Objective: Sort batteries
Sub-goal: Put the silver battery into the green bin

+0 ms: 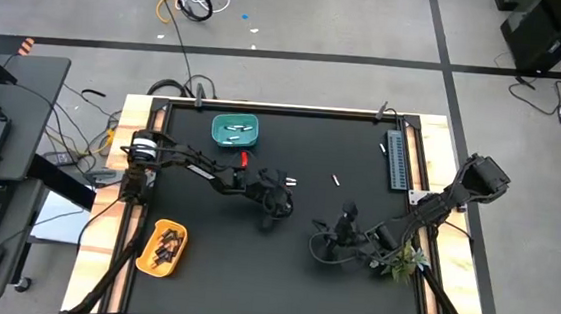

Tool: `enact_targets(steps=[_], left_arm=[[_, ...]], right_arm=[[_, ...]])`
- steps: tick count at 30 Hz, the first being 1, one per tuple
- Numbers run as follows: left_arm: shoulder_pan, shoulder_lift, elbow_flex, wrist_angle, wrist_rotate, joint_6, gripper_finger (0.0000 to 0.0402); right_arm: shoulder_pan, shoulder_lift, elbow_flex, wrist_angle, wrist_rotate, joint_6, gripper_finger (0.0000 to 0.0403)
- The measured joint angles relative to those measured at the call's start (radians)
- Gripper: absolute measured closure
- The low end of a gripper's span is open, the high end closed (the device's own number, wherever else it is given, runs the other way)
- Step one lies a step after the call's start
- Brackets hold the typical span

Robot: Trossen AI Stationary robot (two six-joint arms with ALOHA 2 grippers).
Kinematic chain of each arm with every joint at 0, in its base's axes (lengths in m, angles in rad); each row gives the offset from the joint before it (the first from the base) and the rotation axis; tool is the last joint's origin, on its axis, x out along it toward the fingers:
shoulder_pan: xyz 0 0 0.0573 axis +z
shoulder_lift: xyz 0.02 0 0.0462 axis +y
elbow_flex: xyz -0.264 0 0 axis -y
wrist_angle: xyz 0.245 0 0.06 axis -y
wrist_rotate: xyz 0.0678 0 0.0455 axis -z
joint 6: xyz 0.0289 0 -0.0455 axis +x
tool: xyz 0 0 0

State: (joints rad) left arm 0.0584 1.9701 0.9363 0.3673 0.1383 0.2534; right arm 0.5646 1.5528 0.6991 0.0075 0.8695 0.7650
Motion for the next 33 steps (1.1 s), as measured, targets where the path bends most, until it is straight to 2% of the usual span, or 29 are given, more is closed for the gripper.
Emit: enact_targets(steps=[3, 5, 11, 21, 33], left_arm=[[0.000, 0.017, 0.007, -0.004, 0.009, -0.004, 0.0213], [0.000, 0.016, 0.010, -0.037, 0.008, -0.007, 0.0237], [-0.002, 0.014, 0.012, -0.111, 0.005, 0.005, 0.0381], [-0.002, 0.002, 0.006, -0.065, -0.026, 0.036, 0.0396], [0.000, -0.169, 0.000, -0.208, -0.063, 0.057, 0.0397]], right_arm=[[0.010, 0.000, 0.000, 0.005, 0.008, 0.000, 0.0400], [0.016, 0.000, 0.000, 0.006, 0.022, -0.001, 0.0400], [0.019, 0.000, 0.000, 0.006, 0.032, -0.007, 0.0400], [0.019, 0.000, 0.000, 0.006, 0.046, -0.016, 0.0401], [0.020, 0.000, 0.000, 0.007, 0.045, -0.009, 0.0402]])
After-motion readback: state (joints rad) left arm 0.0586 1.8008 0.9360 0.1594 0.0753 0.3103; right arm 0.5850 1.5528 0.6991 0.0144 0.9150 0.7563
